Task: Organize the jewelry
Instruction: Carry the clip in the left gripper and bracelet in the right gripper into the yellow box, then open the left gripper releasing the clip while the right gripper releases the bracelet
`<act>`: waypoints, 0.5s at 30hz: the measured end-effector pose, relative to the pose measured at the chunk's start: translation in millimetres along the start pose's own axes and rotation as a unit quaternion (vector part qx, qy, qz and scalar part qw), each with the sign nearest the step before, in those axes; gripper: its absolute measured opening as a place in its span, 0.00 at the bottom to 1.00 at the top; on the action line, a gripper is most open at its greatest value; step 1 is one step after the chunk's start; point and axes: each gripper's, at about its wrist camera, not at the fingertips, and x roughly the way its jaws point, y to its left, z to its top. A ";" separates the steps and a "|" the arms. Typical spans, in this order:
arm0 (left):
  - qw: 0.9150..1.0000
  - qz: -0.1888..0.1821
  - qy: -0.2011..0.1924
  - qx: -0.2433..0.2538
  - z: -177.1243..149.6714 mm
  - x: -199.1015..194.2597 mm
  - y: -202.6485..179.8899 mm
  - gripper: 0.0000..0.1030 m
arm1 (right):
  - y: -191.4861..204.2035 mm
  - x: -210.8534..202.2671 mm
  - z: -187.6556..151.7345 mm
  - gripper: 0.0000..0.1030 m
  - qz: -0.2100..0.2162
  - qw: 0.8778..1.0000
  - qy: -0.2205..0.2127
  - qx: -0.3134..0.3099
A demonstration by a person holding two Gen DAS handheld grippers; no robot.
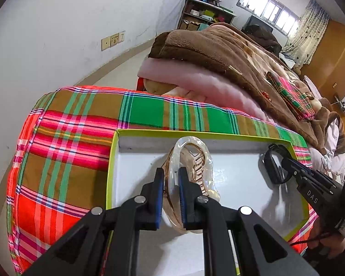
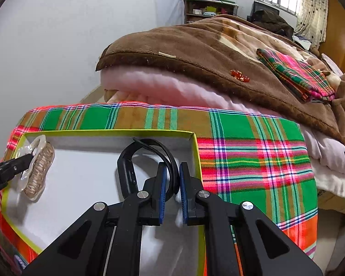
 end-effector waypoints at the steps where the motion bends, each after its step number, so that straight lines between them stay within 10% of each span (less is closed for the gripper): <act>1: 1.000 0.001 0.000 0.000 0.3 0.1 -0.1 0.13 | 0.9 0.0 -0.2 0.11 -0.003 1.000 -0.001 -0.004; 15: 1.000 0.005 0.000 -0.004 3.0 0.2 0.7 0.16 | 1.4 -3.1 0.7 0.13 -0.002 1.000 -0.011 -0.005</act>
